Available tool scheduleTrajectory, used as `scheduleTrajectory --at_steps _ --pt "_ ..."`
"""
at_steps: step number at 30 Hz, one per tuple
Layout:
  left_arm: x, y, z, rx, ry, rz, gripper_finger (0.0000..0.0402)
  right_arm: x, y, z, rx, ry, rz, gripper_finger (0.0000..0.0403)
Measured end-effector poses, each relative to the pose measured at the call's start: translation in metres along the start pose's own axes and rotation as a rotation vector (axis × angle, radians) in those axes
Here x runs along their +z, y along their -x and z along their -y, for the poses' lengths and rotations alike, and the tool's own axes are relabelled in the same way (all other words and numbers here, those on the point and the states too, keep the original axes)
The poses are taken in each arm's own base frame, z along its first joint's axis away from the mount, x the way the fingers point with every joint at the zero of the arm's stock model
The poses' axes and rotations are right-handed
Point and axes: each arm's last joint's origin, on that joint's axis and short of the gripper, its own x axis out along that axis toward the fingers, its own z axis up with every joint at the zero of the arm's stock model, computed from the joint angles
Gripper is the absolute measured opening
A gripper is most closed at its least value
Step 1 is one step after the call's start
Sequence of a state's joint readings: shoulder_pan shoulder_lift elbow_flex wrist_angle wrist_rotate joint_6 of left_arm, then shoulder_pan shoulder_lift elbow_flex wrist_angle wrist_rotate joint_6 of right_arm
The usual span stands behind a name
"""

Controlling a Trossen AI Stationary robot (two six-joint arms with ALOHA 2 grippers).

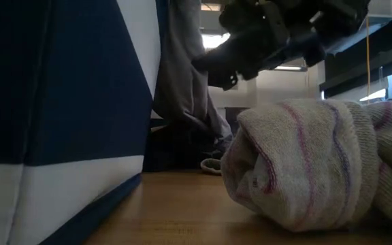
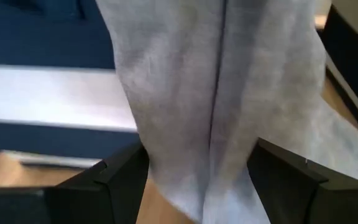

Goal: Sort clothes
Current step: Put the gray pants into the bottom blue laundry organizer

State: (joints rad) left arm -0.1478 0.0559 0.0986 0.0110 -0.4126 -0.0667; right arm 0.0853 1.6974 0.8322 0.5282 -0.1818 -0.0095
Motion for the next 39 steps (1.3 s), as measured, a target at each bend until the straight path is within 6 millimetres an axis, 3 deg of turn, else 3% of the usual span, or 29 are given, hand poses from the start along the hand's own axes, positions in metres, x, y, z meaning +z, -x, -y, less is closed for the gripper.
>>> scheduleTrajectory --at_steps 14,17,21,23,25,29,32,39 --pt "0.0 0.0 0.0 0.0 0.012 0.004 0.006 -0.026 -0.033 0.015 -0.314 0.16 0.017 0.0254" --pt "0.001 0.0 0.0 0.0 0.012 0.008 0.006 -0.021 -0.038 0.017 -0.332 0.169 0.012 0.0216" --pt "0.0 0.0 0.0 0.001 0.013 0.002 0.006 -0.012 -0.04 0.018 -0.368 0.208 0.003 0.0111" --pt "0.0 0.0 0.0 0.001 0.021 -0.003 0.006 -0.003 -0.037 0.019 -0.426 0.252 -0.003 0.0048" --pt "0.0 0.0 0.0 0.0 0.034 -0.004 0.006 0.009 -0.031 0.02 -0.486 0.301 -0.013 0.0015" --pt "-0.003 0.0 0.0 0.003 0.023 -0.034 0.006 0.037 -0.017 0.02 -0.577 0.367 -0.034 0.0026" --pt "-0.004 0.0 0.0 0.003 0.019 -0.039 0.006 0.067 -0.006 0.019 -0.61 0.43 -0.058 0.0012" --pt "-0.003 0.0 0.0 0.003 0.019 -0.029 0.006 0.138 0.003 0.016 -0.541 0.503 -0.024 0.0013"
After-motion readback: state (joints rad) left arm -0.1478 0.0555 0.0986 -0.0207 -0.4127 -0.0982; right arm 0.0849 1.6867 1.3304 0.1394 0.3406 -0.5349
